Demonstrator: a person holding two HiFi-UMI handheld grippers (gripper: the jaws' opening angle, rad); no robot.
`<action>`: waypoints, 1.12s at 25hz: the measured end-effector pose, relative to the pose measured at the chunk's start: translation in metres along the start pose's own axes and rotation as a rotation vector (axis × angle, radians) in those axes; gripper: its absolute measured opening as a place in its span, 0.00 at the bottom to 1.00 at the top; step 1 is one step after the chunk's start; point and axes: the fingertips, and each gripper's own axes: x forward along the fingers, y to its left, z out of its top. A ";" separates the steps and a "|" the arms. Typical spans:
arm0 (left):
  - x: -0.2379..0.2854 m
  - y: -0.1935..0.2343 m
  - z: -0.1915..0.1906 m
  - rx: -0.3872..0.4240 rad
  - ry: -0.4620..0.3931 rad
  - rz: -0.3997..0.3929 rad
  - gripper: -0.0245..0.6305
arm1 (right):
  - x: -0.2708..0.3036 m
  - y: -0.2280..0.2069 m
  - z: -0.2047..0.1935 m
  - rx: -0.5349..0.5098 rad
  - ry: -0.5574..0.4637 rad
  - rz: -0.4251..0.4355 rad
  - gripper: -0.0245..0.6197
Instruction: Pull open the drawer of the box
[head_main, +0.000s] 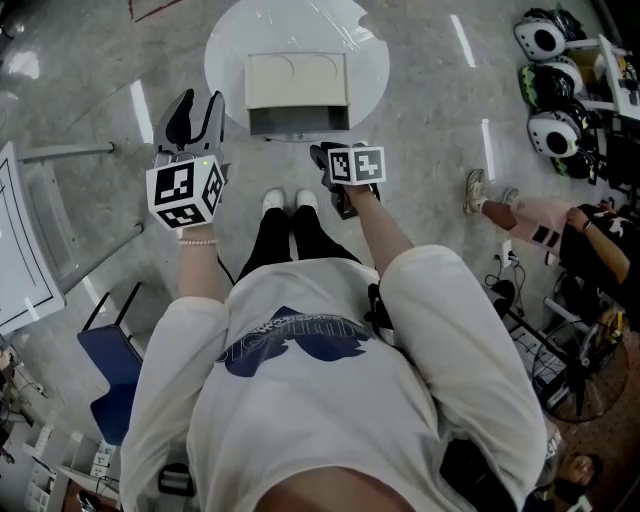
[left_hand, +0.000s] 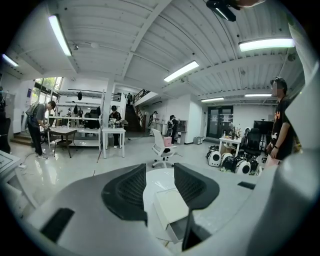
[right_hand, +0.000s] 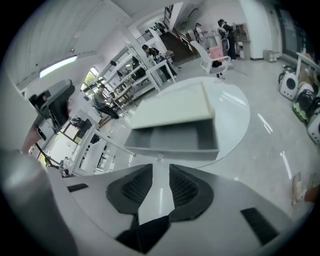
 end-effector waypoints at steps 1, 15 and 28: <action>-0.006 0.000 0.007 0.001 -0.018 0.004 0.28 | -0.021 -0.001 0.013 -0.021 -0.052 0.002 0.19; -0.081 -0.062 0.149 0.097 -0.337 0.001 0.16 | -0.374 0.127 0.225 -0.471 -1.154 -0.060 0.05; -0.094 -0.084 0.195 0.143 -0.408 0.030 0.05 | -0.409 0.155 0.225 -0.593 -1.307 -0.127 0.04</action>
